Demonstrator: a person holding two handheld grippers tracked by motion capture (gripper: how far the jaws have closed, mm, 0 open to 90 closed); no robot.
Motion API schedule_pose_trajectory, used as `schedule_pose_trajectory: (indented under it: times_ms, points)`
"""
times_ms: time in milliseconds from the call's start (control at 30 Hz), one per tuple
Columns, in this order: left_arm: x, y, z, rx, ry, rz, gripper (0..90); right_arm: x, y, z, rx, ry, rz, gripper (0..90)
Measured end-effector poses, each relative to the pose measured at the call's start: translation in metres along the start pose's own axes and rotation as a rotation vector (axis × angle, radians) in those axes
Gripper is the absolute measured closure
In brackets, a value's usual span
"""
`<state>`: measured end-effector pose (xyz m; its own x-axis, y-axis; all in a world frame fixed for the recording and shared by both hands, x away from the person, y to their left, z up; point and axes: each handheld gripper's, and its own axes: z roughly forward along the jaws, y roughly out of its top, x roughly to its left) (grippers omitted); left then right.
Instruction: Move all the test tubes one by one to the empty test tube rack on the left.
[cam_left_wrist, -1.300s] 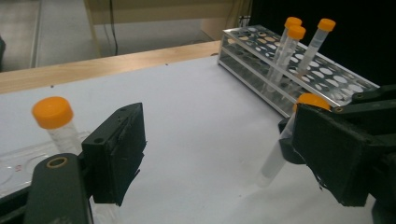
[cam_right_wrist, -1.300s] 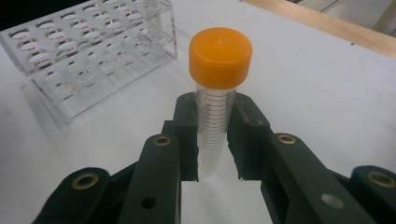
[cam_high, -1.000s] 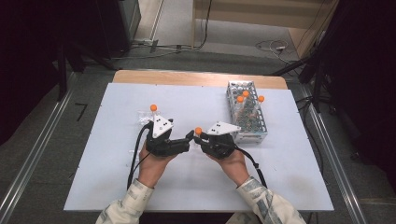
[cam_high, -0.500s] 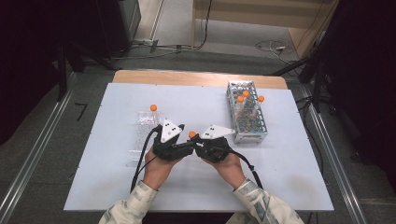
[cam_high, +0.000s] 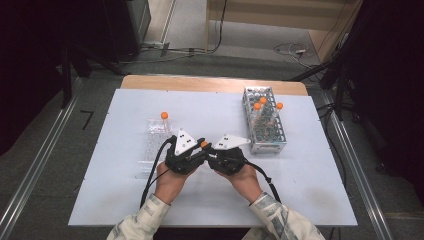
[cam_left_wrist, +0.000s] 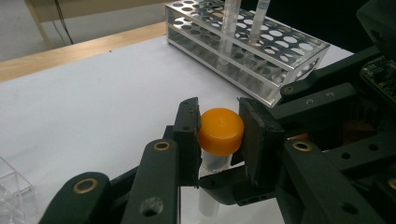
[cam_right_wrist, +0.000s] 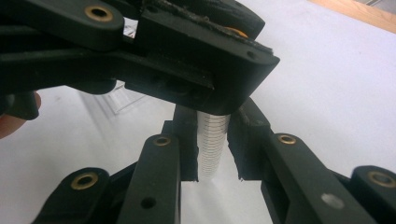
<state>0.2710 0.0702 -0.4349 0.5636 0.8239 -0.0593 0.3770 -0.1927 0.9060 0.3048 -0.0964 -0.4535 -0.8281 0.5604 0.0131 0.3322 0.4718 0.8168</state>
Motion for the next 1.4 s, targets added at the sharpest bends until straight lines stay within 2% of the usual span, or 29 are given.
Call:
schedule_pose_trajectory:
  times_ms: [100, 200, 300, 400, 500, 667, 1000, 1300, 1400]
  points:
    - [0.001, 0.000, -0.001, -0.002, -0.001, -0.008, 70.0, 0.000, 0.000, 0.000, -0.004, 0.002, 0.001, 70.0]
    - [0.004, 0.001, -0.003, -0.009, 0.007, -0.015, 70.1, -0.001, 0.001, 0.000, -0.003, 0.018, 0.009, 48.2]
    - [0.009, 0.003, -0.007, -0.022, 0.021, -0.032, 70.1, -0.002, 0.001, -0.001, -0.008, 0.013, 0.031, 31.0]
    - [0.017, 0.008, -0.014, -0.045, 0.041, -0.054, 70.2, -0.005, 0.002, -0.002, -0.016, 0.003, 0.061, 24.3]
    - [0.025, 0.012, -0.020, -0.061, 0.055, -0.066, 70.2, -0.007, 0.002, -0.003, -0.018, -0.003, 0.070, 22.9]
    - [0.036, 0.019, -0.027, -0.049, 0.097, -0.084, 70.2, -0.008, 0.002, -0.003, -0.014, -0.007, 0.072, 22.9]
    - [0.064, 0.029, -0.038, -0.097, 0.150, -0.138, 70.2, -0.008, 0.001, -0.004, -0.003, -0.019, 0.074, 23.0]
    - [0.078, 0.041, -0.045, -0.126, 0.201, -0.144, 70.1, -0.010, 0.002, -0.008, -0.013, -0.023, 0.080, 23.5]
    - [0.086, 0.043, -0.049, -0.126, 0.238, -0.151, 70.2, -0.011, 0.001, -0.009, -0.011, -0.025, 0.083, 23.7]
